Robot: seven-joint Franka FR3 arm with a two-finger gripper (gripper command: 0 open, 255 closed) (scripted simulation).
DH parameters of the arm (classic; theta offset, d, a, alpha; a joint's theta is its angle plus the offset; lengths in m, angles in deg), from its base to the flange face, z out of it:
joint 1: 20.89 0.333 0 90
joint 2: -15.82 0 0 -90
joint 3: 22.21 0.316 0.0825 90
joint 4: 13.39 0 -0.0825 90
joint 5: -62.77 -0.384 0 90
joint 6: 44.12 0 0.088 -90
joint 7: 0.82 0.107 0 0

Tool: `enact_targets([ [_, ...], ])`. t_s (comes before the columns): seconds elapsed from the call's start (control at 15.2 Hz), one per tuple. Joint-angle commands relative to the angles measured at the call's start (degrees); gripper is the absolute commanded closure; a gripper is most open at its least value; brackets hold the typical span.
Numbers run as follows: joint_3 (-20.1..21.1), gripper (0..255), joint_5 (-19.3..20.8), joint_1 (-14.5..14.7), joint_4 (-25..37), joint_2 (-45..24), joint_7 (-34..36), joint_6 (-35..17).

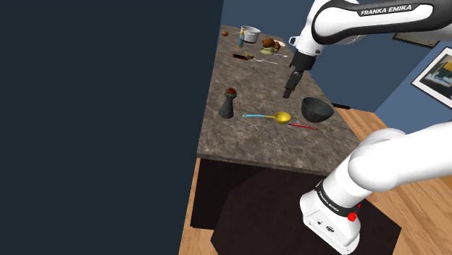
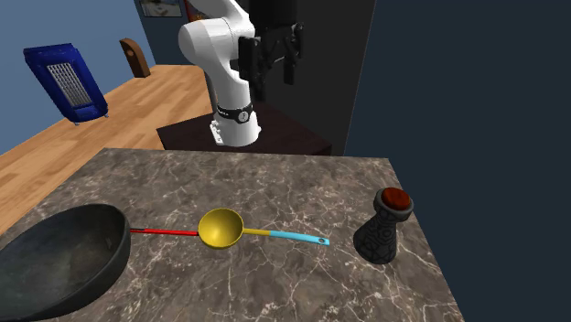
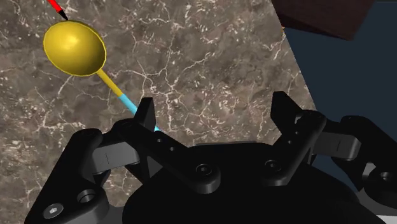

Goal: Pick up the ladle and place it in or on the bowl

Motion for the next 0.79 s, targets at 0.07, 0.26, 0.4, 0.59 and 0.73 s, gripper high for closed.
enact_targets([
  [0.07, -3.89, 0, 1.14, 0.19, -0.02, -5.08, -7.41, -4.06],
  [0.26, -7.38, 0, 1.33, 0.72, 1.07, -11.34, -14.57, -8.05],
  [0.4, -9.51, 0, 0.89, 1.18, 2.27, -15.93, -19.49, -10.58],
  [0.59, -12.18, 0, -0.76, 1.83, 4.75, -23.36, -27.18, -14.05],
  [0.73, -13.5, 0, -2.52, 2.1, 6.83, -28.6, -32.49, -16.06],
])
